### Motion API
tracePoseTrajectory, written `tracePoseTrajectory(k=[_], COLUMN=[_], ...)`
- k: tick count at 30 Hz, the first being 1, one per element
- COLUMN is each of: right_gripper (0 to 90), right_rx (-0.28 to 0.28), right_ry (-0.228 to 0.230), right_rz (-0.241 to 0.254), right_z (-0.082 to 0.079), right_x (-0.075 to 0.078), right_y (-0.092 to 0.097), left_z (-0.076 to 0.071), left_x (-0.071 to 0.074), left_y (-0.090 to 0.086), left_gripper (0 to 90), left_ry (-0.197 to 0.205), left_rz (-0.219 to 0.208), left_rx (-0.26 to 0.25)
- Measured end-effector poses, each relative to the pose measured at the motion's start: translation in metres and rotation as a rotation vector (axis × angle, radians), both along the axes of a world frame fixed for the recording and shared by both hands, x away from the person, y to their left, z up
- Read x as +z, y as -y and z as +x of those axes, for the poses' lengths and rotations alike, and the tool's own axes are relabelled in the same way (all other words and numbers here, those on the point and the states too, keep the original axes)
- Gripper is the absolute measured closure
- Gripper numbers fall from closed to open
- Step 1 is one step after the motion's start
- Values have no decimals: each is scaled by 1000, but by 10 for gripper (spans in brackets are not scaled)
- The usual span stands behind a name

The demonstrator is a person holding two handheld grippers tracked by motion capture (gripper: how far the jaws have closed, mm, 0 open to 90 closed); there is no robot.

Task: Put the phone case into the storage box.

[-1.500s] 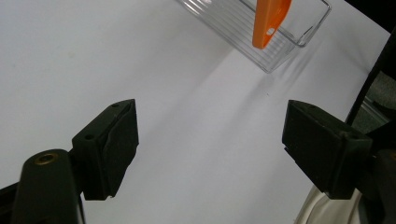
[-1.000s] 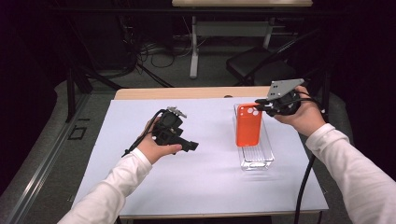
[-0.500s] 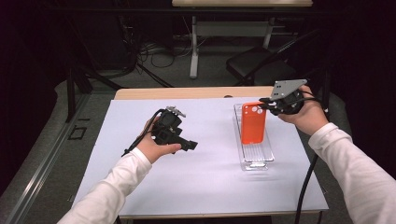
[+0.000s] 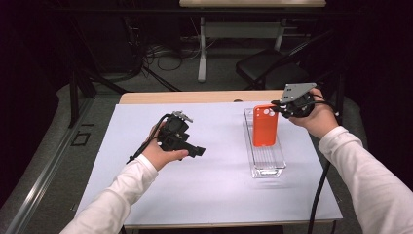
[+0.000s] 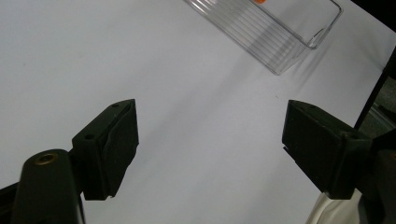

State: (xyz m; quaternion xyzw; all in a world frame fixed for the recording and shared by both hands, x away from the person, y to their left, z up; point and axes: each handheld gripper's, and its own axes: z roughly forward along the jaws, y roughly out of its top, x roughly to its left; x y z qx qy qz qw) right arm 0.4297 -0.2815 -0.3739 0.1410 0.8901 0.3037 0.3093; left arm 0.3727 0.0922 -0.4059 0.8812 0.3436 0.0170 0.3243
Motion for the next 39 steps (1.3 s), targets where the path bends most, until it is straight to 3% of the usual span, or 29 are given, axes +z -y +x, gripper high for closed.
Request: tracePoseTrajectory(k=[20, 39], right_gripper=[800, 801], right_rx=[-32, -63], right_ry=[47, 118], right_rz=[-7, -3], right_z=[23, 43], right_x=[-16, -33], right_y=[2, 5], left_z=[4, 5], left_x=[-2, -8], left_y=[-3, -14], left_gripper=[174, 152], left_ry=[16, 16], left_rz=[5, -17], left_rx=[20, 83])
